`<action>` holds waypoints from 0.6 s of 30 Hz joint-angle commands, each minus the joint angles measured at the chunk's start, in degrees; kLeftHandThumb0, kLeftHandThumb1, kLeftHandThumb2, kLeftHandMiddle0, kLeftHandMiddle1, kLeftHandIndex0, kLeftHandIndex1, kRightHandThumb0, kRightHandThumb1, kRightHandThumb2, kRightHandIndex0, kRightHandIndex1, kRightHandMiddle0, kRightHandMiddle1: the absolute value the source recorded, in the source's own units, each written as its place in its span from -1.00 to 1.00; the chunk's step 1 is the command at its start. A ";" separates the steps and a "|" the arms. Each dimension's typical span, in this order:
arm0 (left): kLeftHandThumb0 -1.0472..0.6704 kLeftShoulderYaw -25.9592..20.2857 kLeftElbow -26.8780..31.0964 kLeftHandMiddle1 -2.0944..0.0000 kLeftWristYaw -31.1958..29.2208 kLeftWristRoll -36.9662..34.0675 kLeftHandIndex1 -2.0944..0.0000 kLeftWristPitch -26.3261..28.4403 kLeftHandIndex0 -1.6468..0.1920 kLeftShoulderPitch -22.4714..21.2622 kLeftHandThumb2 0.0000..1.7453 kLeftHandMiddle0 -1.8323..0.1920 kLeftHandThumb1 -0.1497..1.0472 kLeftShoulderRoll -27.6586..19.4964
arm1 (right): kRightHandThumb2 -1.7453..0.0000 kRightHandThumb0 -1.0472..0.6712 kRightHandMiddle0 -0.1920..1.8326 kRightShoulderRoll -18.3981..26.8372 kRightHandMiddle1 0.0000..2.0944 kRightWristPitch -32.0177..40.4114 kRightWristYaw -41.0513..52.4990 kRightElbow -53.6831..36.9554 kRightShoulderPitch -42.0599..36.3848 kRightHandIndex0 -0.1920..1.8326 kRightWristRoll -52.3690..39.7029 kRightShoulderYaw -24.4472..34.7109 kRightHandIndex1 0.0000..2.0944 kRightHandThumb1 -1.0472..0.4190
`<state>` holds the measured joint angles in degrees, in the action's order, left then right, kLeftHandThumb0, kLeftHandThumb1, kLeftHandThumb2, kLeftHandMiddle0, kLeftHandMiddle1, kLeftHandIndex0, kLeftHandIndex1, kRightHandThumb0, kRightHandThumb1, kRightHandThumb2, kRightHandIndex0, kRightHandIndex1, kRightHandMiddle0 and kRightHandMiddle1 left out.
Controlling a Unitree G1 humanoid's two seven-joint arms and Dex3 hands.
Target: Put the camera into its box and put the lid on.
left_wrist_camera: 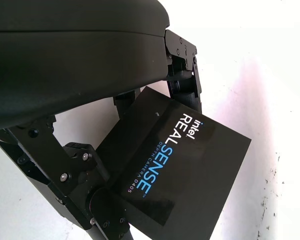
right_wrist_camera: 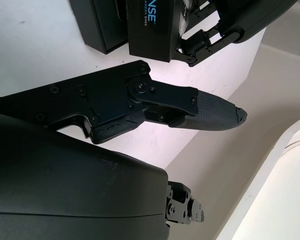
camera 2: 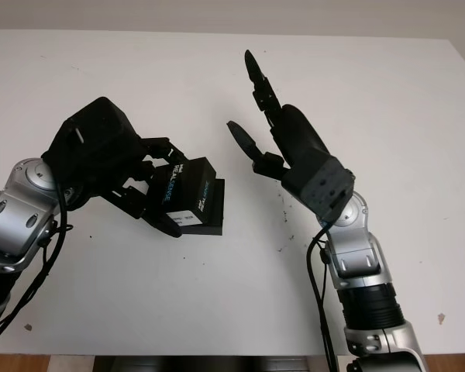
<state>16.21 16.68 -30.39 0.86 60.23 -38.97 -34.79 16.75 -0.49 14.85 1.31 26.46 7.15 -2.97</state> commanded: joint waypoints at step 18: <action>-0.17 4.62 5.41 0.31 -0.75 -2.39 0.27 8.21 0.98 -3.62 -0.94 0.95 0.72 3.28 | 0.29 -0.72 -1.00 -1.03 -0.97 1.52 -1.36 -3.01 -1.87 -1.00 0.32 -0.12 -1.00 -1.00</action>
<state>18.94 19.77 -29.59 0.23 68.05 -41.33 -33.40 15.94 0.93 13.76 -0.65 25.12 7.57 -3.06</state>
